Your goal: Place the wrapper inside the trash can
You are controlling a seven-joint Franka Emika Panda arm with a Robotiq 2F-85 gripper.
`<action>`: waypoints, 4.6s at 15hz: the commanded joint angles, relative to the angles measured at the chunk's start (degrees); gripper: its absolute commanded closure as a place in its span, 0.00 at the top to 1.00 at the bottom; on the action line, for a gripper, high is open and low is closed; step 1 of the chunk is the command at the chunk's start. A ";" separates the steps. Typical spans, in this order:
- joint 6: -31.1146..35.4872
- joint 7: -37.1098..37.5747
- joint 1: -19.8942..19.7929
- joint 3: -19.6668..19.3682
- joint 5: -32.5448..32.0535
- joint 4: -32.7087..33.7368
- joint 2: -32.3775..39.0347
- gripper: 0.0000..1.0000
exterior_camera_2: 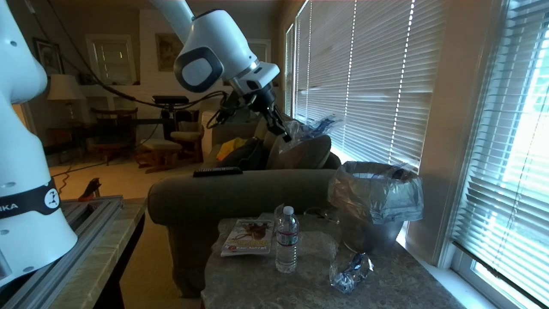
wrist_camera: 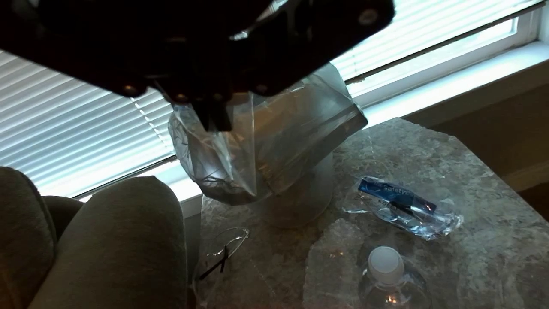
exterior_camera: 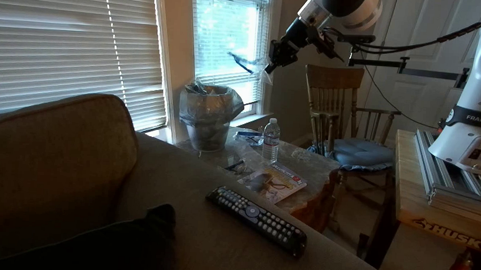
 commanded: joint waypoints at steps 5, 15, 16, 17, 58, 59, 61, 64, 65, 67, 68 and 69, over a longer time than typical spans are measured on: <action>-1.95 8.87 -0.67 -5.37 -8.01 2.02 1.09 0.00; -27.37 37.83 0.61 -10.87 -37.88 13.27 -1.85 0.00; -31.19 41.68 1.15 -9.75 -39.95 15.98 -1.87 0.00; -32.66 44.14 1.80 -8.78 -40.24 18.28 -1.49 0.00; -44.53 66.56 8.43 -17.93 -51.05 59.36 37.47 0.00; -44.14 66.69 8.52 -18.09 -50.97 60.17 38.48 0.00; -44.25 66.71 8.75 -18.32 -50.62 62.10 40.57 0.00; -43.16 66.15 9.09 -19.08 -50.98 59.70 39.41 0.00; -43.12 66.16 9.27 -19.34 -50.98 60.00 39.95 0.01; -43.12 66.11 9.32 -19.60 -51.04 60.00 39.97 0.01; -43.12 66.10 9.31 -19.66 -51.05 60.01 39.93 0.01; -43.12 66.10 9.30 -19.70 -51.06 60.01 39.93 0.01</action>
